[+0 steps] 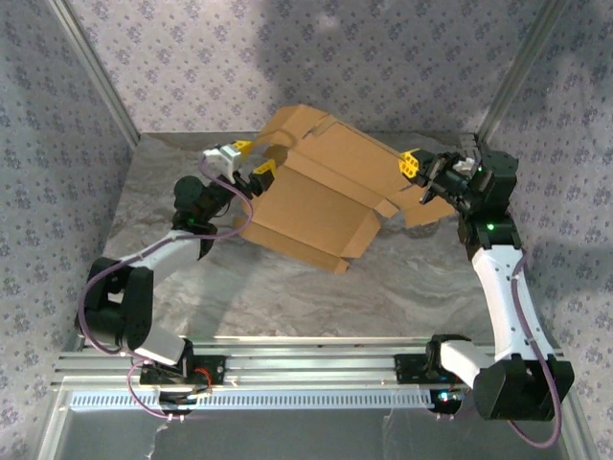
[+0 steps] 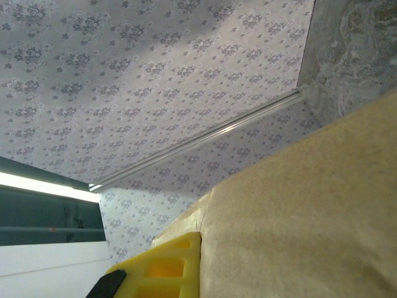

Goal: Fold the paper box

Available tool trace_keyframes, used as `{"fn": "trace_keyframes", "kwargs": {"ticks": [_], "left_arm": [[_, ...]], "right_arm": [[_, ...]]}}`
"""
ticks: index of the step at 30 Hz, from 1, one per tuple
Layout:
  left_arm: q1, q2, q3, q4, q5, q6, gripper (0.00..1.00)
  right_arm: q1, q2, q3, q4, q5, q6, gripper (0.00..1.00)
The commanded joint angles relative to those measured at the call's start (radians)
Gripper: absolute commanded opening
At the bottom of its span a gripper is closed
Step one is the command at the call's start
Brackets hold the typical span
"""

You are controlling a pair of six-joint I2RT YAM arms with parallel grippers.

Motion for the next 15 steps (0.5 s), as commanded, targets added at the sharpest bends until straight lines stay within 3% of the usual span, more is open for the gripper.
{"fn": "trace_keyframes", "kwargs": {"ticks": [1,7,12,15], "left_arm": [[-0.020,-0.034,0.068,-0.103,0.076,0.078,0.75],[-0.034,-0.011,0.134,-0.177,0.117,0.091,0.68],[-0.075,-0.018,0.142,-0.242,0.071,0.131,0.42],[-0.092,-0.035,0.098,-0.226,-0.004,0.154,0.37]], "right_arm": [[-0.023,-0.015,0.042,0.000,-0.075,-0.019,0.00],[-0.029,-0.011,0.044,0.025,-0.085,-0.006,0.00],[-0.037,-0.005,0.023,0.065,-0.074,0.024,0.00],[-0.048,-0.003,0.010,0.083,-0.059,0.037,0.00]]}}
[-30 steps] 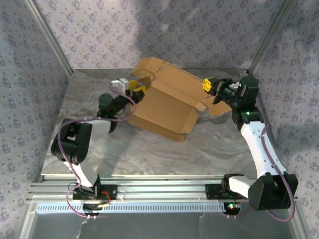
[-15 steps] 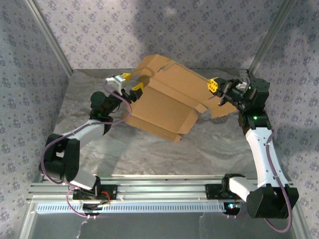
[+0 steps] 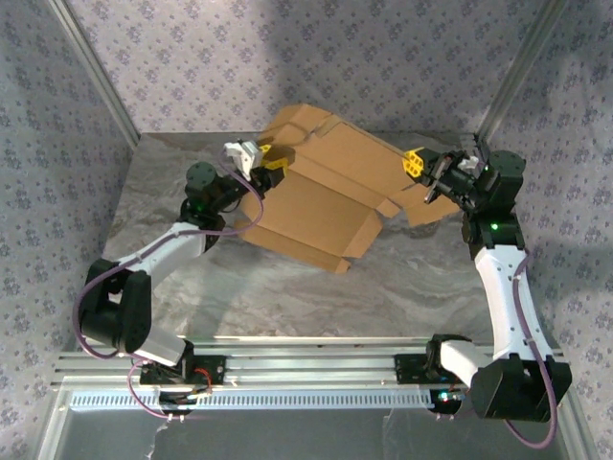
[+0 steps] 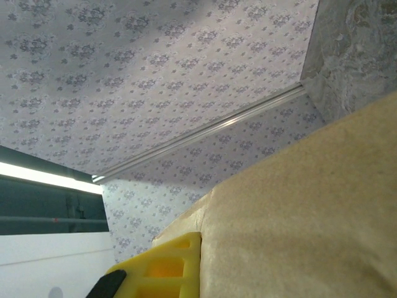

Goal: Fold the paper box

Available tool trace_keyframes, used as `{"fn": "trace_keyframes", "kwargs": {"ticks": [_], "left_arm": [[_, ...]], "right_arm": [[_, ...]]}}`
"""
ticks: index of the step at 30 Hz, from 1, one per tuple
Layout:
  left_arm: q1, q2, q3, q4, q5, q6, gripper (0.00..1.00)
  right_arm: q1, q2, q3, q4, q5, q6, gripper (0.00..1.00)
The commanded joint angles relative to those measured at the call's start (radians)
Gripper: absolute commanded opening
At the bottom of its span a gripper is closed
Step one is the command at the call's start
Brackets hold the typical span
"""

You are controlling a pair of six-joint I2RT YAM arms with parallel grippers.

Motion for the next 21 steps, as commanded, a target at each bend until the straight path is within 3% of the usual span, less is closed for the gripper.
{"fn": "trace_keyframes", "kwargs": {"ticks": [1,5,12,21], "left_arm": [[-0.017,-0.037,-0.035,0.015,-0.084,0.052,0.36],[-0.033,-0.052,-0.073,0.054,-0.190,0.028,0.26],[-0.175,-0.035,-0.019,-0.064,-0.394,0.152,0.02],[-0.284,0.036,0.007,-0.079,-0.745,0.311,0.03]], "right_arm": [[-0.013,-0.002,0.000,0.072,0.002,0.034,0.00],[-0.006,0.008,-0.007,0.074,0.020,0.030,0.00],[0.047,0.027,-0.031,0.062,0.080,-0.004,0.00],[0.074,0.044,-0.016,0.011,0.118,-0.053,0.00]]}}
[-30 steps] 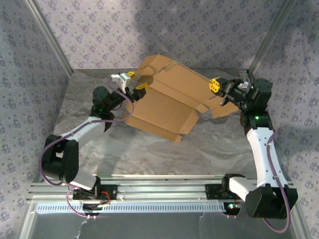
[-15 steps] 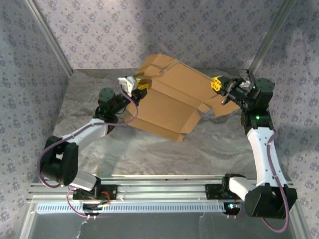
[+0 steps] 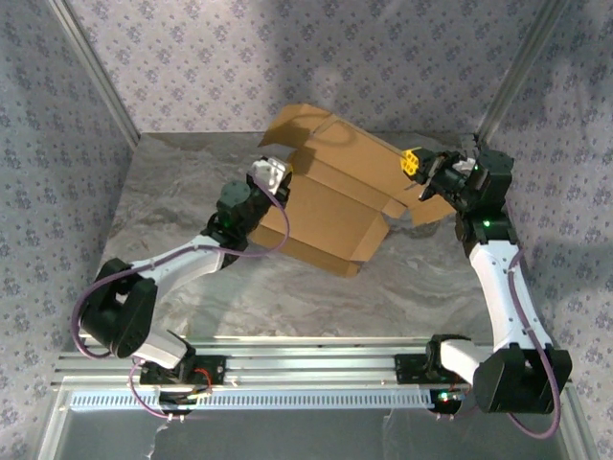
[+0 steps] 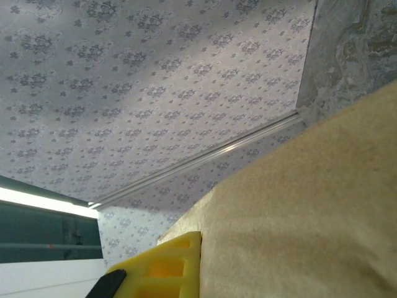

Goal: Fold the paper box

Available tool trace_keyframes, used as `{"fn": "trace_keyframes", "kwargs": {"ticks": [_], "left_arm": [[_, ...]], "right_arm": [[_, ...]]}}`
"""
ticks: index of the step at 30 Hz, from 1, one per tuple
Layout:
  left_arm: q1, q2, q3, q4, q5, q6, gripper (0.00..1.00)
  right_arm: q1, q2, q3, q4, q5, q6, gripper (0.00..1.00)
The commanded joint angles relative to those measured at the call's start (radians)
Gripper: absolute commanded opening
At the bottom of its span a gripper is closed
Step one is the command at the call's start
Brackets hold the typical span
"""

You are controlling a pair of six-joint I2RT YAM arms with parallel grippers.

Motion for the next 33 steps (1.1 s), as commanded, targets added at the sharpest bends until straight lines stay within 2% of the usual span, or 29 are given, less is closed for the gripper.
{"fn": "trace_keyframes", "kwargs": {"ticks": [1,6,11,22,25,30,33], "left_arm": [[-0.057,0.040,0.067,-0.014,-0.139,0.147,0.04],[-0.100,0.120,0.084,0.018,-0.274,0.323,0.03],[-0.148,0.198,0.088,0.080,-0.359,0.491,0.03],[-0.255,0.520,0.158,0.418,-0.574,0.949,0.01],[-0.270,0.568,0.172,0.473,-0.600,0.980,0.01],[-0.281,0.549,0.166,0.420,-0.609,0.921,0.01],[-0.292,0.505,0.143,0.396,-0.616,0.868,0.08]], "right_arm": [[0.026,0.005,0.015,-0.015,-0.007,-0.028,0.00],[0.049,0.011,0.009,-0.029,0.007,-0.048,0.00],[0.069,0.008,-0.008,-0.040,0.028,-0.066,0.00],[0.108,0.008,-0.021,-0.063,0.053,-0.090,0.00],[0.113,0.010,-0.028,-0.065,0.057,-0.095,0.00],[0.117,0.010,-0.042,-0.078,0.064,-0.115,0.00],[0.112,0.016,-0.038,-0.116,0.073,-0.161,0.00]]}}
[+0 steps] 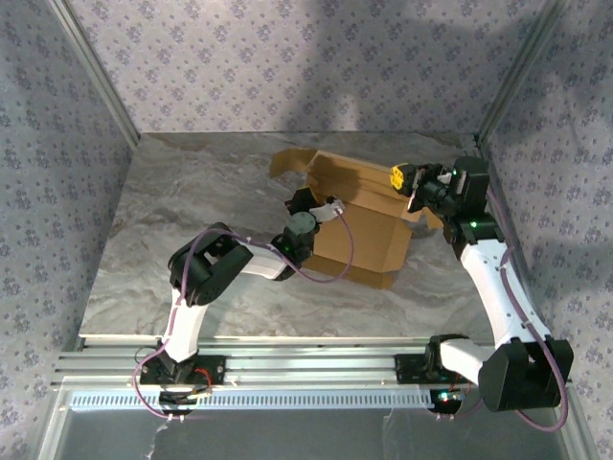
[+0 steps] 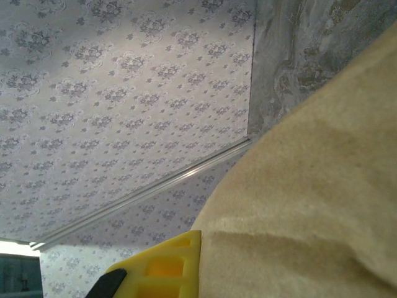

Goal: Fold the paper box

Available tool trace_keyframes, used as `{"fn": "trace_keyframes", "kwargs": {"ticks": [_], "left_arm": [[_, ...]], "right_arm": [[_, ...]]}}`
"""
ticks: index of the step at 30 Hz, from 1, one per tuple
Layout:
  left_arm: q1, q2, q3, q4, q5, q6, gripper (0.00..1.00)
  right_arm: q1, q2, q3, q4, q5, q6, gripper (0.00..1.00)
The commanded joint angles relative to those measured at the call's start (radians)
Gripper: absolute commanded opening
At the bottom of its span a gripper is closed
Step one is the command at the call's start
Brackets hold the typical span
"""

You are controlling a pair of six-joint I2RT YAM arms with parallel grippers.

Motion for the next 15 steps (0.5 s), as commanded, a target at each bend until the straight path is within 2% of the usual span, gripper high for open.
{"fn": "trace_keyframes", "kwargs": {"ticks": [1,2,3,6,8,9,11,13,15], "left_arm": [[-0.055,-0.084,-0.006,-0.012,0.054,-0.051,0.23],[-0.063,-0.126,-0.023,-0.040,0.054,-0.097,0.49],[-0.069,-0.171,-0.040,-0.081,0.055,-0.145,0.61],[-0.075,-0.402,-0.077,-0.398,0.107,-0.472,0.64],[-0.034,-0.603,-0.081,-0.707,0.273,-0.786,0.64],[-0.001,-0.681,-0.089,-0.795,0.361,-0.915,0.64],[0.126,-0.841,-0.130,-0.915,0.584,-1.160,0.63],[0.265,-0.936,-0.175,-0.944,0.733,-1.333,0.64],[0.388,-0.959,-0.172,-1.009,0.837,-1.433,0.64]], "right_arm": [[0.020,0.007,0.021,-0.024,-0.071,-0.063,0.00],[0.012,0.016,0.035,-0.055,-0.071,-0.107,0.00],[0.004,0.028,0.058,-0.099,-0.071,-0.156,0.00],[-0.017,0.067,0.110,-0.211,-0.065,-0.304,0.00],[-0.026,0.108,0.135,-0.270,-0.074,-0.396,0.00],[-0.030,0.129,0.145,-0.288,-0.085,-0.436,0.00],[-0.035,0.185,0.173,-0.333,-0.118,-0.518,0.00],[-0.036,0.233,0.197,-0.350,-0.140,-0.576,0.00],[-0.028,0.271,0.234,-0.362,-0.150,-0.618,0.00]]}}
